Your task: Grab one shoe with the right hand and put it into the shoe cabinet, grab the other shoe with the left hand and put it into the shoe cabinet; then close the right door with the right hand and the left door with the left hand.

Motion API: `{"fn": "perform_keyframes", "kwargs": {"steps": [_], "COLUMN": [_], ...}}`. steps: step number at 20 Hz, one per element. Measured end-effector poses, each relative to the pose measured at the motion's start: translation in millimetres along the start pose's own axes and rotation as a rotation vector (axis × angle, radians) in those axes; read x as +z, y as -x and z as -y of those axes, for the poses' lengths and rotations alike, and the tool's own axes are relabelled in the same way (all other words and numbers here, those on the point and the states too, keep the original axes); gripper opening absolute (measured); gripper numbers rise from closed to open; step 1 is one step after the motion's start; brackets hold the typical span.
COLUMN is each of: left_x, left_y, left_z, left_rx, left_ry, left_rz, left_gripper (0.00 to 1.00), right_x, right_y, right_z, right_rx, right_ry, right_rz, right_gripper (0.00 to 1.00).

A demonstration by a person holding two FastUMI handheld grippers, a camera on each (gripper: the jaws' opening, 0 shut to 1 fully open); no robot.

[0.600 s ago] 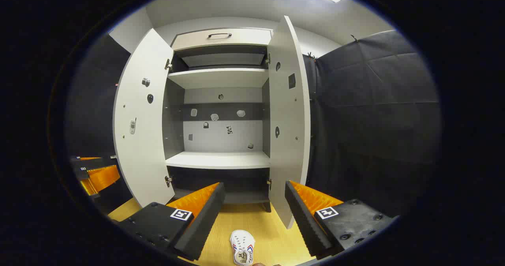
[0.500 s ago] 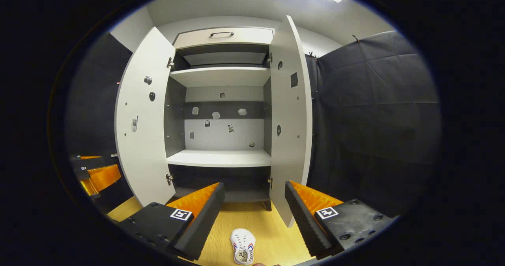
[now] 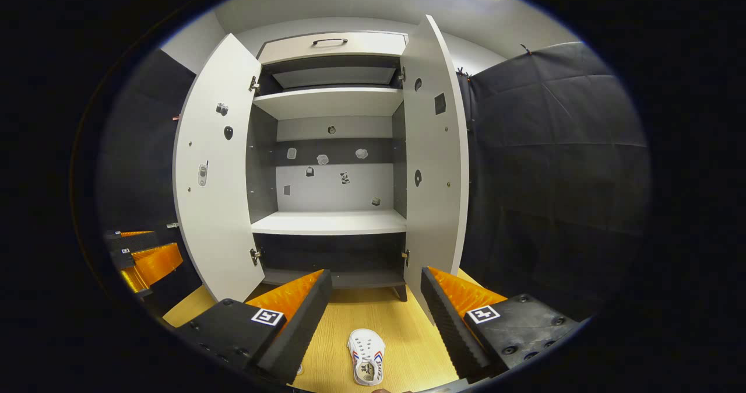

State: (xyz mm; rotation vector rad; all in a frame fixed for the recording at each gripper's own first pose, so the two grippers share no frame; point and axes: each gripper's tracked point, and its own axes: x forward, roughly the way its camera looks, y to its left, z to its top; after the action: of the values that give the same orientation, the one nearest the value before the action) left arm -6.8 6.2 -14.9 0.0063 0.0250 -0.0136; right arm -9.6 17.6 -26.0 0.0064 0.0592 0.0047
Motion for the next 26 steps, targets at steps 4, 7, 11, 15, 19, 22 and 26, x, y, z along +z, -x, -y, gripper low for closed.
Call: {"fn": "perform_keyframes", "kwargs": {"steps": [4, 7, 11, 15, 19, 22, 26], "left_x": [-10, -15, -15, -18, -24, -33, -51], "left_y": [-1, -2, -3, -4, -1, 1, 4], "left_z": [-6, -9, -13, -18, -24, -32, -42], "left_rx": [0.001, -0.001, -0.003, -0.001, 0.005, 0.013, 0.025], "left_ry": [0.008, 0.024, 0.030, 0.016, 0.023, 0.030, 0.041], "left_rz": [-0.018, -0.026, -0.021, -0.020, -0.031, -0.054, -0.094], "left_gripper": [0.98, 0.98, 0.98, 0.97, 0.98, 0.98, 0.98], "right_x": [-9, -18, -20, -23, -39, -62, -111], "right_y": [-1, 0, -3, -7, -14, -19, -25], "right_z": [-5, -5, -8, -15, -21, -29, -39], "right_rx": [0.001, -0.011, -0.012, -0.001, 0.001, 0.014, 0.036], "right_ry": [0.002, 0.019, 0.020, 0.004, 0.023, 0.027, 0.040], "right_rz": [-0.026, -0.054, -0.072, -0.094, -0.147, -0.199, -0.272], "right_gripper": [0.98, 0.98, 0.98, 0.98, 0.98, 0.98, 0.98]}}
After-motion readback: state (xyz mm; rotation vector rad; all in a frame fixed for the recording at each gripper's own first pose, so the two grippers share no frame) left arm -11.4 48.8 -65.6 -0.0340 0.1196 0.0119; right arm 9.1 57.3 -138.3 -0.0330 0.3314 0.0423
